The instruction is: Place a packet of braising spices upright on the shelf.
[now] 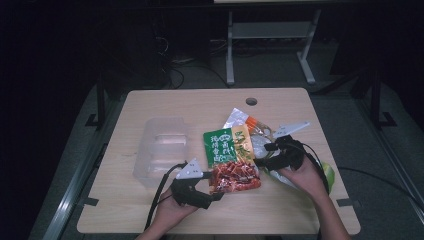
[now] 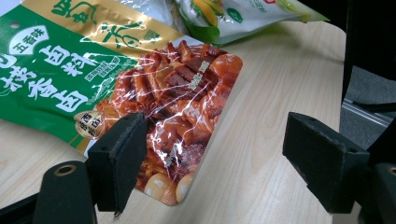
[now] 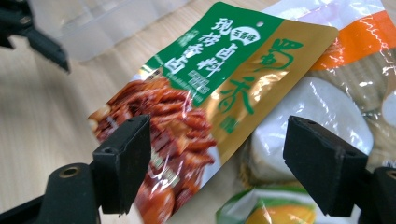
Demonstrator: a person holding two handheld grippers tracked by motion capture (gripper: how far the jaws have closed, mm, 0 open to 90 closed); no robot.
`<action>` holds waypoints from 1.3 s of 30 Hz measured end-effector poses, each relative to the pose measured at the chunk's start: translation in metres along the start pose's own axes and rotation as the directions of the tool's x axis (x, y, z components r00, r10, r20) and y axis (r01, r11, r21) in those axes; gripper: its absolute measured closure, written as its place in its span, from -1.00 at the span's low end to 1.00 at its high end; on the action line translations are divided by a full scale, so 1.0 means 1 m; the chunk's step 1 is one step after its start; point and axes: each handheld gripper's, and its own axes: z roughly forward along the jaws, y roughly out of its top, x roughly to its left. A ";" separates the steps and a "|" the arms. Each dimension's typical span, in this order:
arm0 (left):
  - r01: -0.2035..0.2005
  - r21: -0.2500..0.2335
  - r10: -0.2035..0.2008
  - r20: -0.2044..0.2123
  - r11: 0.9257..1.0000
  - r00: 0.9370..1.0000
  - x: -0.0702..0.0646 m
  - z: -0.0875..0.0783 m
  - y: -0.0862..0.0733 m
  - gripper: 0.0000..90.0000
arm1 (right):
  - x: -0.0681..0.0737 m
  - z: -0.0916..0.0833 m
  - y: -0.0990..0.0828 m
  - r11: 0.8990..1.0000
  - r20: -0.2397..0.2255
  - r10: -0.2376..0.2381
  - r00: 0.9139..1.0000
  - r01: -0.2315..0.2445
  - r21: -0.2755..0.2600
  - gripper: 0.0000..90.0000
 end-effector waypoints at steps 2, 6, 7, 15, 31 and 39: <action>-0.002 0.002 0.002 0.001 1.000 1.000 0.000 0.000 0.000 -0.52 | -0.006 0.006 0.007 1.000 0.003 0.015 1.000 -0.015 0.016 -0.49; -0.015 0.011 0.015 0.001 1.000 1.000 0.002 0.001 -0.001 -0.52 | -0.016 0.017 0.021 0.999 0.006 0.018 1.000 -0.018 0.047 -0.48; -0.015 0.011 0.015 0.001 1.000 1.000 0.002 0.001 -0.001 -0.52 | -0.016 0.017 0.021 0.999 0.006 0.018 1.000 -0.018 0.047 -0.48; -0.006 0.001 0.006 -0.002 1.000 1.000 0.002 0.000 -0.001 -0.52 | -0.032 0.042 0.050 0.992 0.033 0.038 0.999 -0.041 0.120 -0.46; -0.008 0.007 0.008 0.021 1.000 1.000 -0.004 0.005 -0.001 -0.52 | -0.048 0.082 0.052 0.978 0.127 0.096 0.987 -0.117 0.174 -0.33; 0.001 0.008 -0.002 0.020 1.000 1.000 -0.002 0.005 -0.002 -0.52 | -0.033 0.097 0.055 0.966 0.213 -0.001 0.977 -0.055 0.252 0.05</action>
